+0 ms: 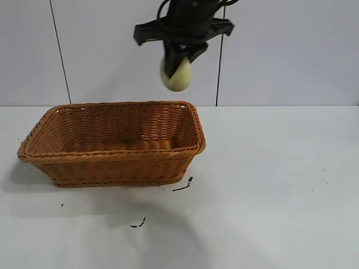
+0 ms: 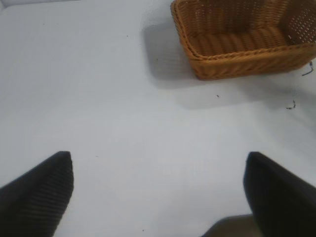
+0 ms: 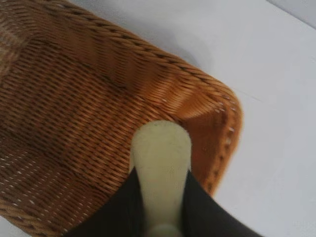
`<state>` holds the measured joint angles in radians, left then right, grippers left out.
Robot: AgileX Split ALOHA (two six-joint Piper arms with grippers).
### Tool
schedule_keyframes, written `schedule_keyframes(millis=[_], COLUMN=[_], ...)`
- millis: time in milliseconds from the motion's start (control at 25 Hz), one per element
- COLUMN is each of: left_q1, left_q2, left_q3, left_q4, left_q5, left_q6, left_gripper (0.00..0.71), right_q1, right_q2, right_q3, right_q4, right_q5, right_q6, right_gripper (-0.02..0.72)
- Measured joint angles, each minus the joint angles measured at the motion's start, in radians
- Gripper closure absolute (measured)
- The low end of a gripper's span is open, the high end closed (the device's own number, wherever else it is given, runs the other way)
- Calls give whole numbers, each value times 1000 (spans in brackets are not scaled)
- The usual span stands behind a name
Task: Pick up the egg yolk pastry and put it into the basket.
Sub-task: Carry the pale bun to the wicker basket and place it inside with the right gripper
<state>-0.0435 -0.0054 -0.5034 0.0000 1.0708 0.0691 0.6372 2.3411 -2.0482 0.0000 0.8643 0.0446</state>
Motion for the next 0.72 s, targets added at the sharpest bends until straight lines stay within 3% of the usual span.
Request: schedule_keyframes(millis=[240,320,360,520,600,720], left_q1=[0,0,0,0,0,0], left_q2=[0,0,0,0,0,0], left_q3=[0,0,0,0,0,0], left_q4=[0,0,0,0,0,0], left_q5=[0,0,0,0,0,0], left_q6=[0,0,0,0,0,0], left_gripper=[14,14,14,14,14,14], right_q1=[2,2,2,2,2,2], right_q2=[97,100,100,99,99,99], right_q3=[0,-1,-8,-69,-126,-228], right_q4=[7,7,7,0,-8,-18], right_q5=[-25,-28,-28,-14,22,113], right_q6=[0,0,0,0,0,0], right_gripper=[619,572,524,135,57,20])
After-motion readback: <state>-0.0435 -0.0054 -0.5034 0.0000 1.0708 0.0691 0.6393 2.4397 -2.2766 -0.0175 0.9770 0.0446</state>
